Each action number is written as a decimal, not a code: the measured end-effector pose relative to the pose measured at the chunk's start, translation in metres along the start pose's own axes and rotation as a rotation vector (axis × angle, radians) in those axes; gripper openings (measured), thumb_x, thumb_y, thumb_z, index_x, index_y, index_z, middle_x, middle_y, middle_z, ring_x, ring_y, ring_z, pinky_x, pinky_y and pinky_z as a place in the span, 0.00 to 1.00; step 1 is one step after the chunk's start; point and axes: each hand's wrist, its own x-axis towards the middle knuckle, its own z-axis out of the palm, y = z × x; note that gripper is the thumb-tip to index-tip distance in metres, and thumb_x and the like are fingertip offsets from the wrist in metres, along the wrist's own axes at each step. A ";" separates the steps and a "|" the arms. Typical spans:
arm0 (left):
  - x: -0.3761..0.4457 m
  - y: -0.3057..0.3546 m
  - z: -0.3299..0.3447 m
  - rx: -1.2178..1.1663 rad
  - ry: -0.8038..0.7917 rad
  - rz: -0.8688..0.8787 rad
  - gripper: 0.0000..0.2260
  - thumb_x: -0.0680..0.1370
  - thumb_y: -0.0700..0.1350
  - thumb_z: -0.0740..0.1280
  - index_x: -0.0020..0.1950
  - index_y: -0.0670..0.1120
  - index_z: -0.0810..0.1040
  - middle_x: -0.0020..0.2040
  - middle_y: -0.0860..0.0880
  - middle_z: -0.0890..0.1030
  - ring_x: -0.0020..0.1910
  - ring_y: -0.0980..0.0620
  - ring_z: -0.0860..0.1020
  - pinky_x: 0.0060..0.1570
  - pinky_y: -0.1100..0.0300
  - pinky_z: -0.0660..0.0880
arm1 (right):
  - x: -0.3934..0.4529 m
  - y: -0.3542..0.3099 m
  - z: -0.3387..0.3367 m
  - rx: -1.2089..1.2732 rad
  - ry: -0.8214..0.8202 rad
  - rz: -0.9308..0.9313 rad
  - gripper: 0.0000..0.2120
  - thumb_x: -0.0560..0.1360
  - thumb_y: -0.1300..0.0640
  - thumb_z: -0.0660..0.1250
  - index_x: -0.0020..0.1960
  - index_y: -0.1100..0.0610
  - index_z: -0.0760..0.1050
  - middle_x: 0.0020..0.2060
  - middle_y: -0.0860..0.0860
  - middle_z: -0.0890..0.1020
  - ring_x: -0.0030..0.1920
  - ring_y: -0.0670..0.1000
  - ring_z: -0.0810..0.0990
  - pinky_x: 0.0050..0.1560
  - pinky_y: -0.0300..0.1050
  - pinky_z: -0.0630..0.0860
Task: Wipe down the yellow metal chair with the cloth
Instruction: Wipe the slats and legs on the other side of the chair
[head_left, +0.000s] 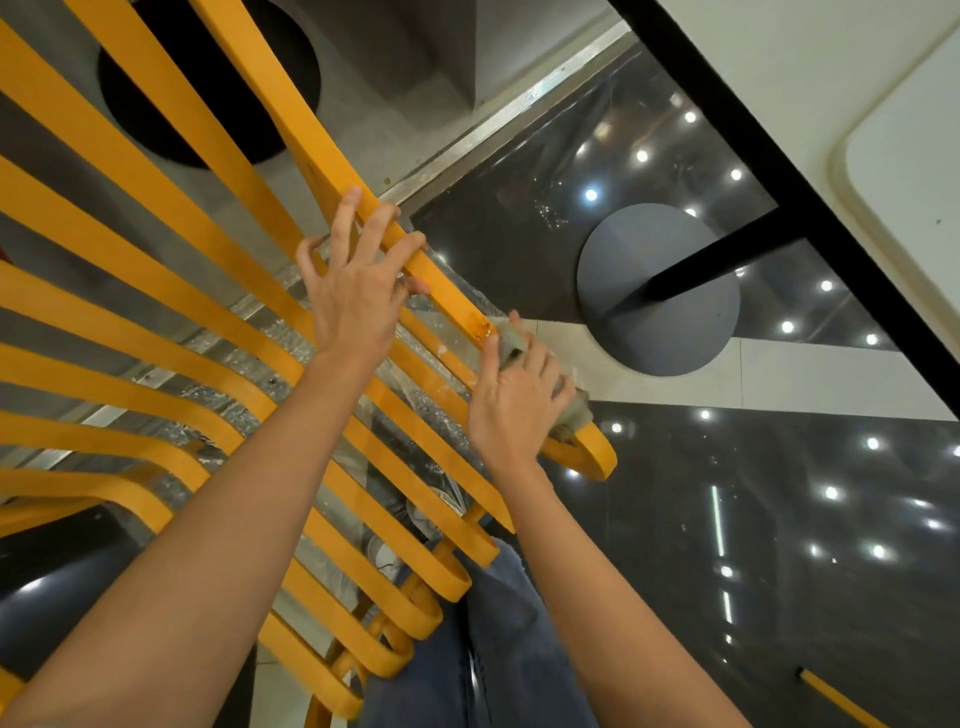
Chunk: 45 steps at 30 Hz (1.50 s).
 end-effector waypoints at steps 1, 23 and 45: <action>0.000 0.000 0.000 0.004 -0.002 0.000 0.17 0.76 0.53 0.67 0.64 0.57 0.74 0.73 0.53 0.68 0.78 0.45 0.55 0.64 0.40 0.61 | 0.003 -0.009 0.007 -0.036 -0.021 -0.046 0.32 0.79 0.37 0.39 0.78 0.48 0.59 0.72 0.49 0.69 0.72 0.52 0.64 0.73 0.55 0.51; 0.004 -0.010 0.000 0.019 0.007 0.032 0.16 0.75 0.55 0.68 0.63 0.59 0.75 0.72 0.55 0.69 0.77 0.47 0.57 0.61 0.41 0.62 | 0.009 0.050 -0.025 -0.467 -0.244 -0.736 0.33 0.82 0.44 0.54 0.81 0.46 0.40 0.80 0.44 0.43 0.80 0.54 0.45 0.75 0.58 0.59; -0.001 0.003 -0.002 -0.049 0.025 -0.048 0.17 0.73 0.49 0.71 0.62 0.58 0.76 0.72 0.54 0.69 0.77 0.47 0.58 0.62 0.40 0.61 | 0.087 0.014 -0.050 0.337 -0.824 0.446 0.22 0.80 0.43 0.59 0.38 0.55 0.81 0.35 0.56 0.84 0.33 0.53 0.82 0.45 0.47 0.78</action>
